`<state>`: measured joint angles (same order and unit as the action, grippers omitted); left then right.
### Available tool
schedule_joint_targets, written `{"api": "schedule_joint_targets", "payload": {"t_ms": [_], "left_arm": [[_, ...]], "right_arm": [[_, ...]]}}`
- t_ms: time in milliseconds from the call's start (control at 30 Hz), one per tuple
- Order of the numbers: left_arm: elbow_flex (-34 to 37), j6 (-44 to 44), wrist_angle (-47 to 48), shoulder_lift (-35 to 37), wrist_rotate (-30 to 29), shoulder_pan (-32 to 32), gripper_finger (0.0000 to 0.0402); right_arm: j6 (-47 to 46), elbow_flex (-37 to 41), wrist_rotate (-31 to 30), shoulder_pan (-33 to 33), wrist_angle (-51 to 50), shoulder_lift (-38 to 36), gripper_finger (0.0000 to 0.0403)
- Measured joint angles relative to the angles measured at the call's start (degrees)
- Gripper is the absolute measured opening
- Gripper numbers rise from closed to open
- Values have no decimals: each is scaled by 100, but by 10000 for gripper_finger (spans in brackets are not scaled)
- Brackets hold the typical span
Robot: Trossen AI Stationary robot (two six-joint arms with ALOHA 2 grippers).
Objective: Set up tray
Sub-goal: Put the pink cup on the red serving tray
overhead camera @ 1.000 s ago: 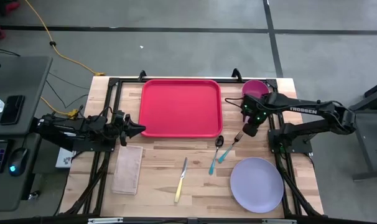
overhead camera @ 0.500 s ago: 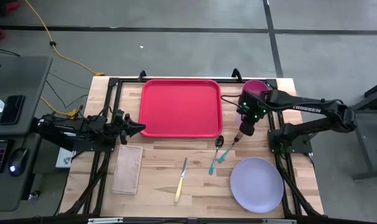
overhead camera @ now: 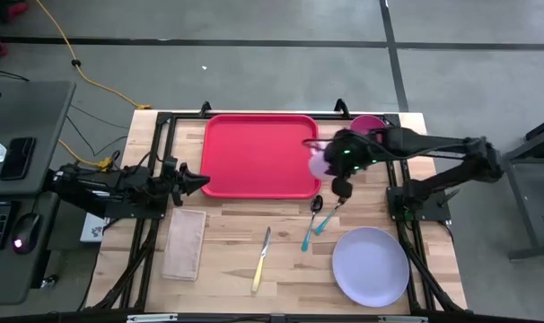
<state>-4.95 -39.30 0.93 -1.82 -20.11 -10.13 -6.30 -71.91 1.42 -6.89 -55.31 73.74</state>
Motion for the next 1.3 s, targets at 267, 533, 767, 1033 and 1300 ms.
{"api": "schedule_joint_targets", "payload": {"t_ms": [267, 533, 767, 1033, 1300], "left_arm": [[0, 405, -760, -519, 0, 0, 79], [-100, 1124, -1448, -1191, -151, 0, 78], [-1271, 2309, -1105, -2243, -321, 0, 78], [-2969, 2887, 738, -3951, -1098, 0, 78], [-3830, 3160, 1139, -5224, -1833, 2, 79]], "right_arm": [[799, -1642, 238, 324, -96, 1658, 0], [1278, -3243, 407, 483, -434, 2826, 0], [1350, -4073, 562, 483, -673, 3396, 0], [1379, -4149, 552, 481, -698, 3433, 0], [1383, -4149, 451, 478, -839, 3433, 0]]}}
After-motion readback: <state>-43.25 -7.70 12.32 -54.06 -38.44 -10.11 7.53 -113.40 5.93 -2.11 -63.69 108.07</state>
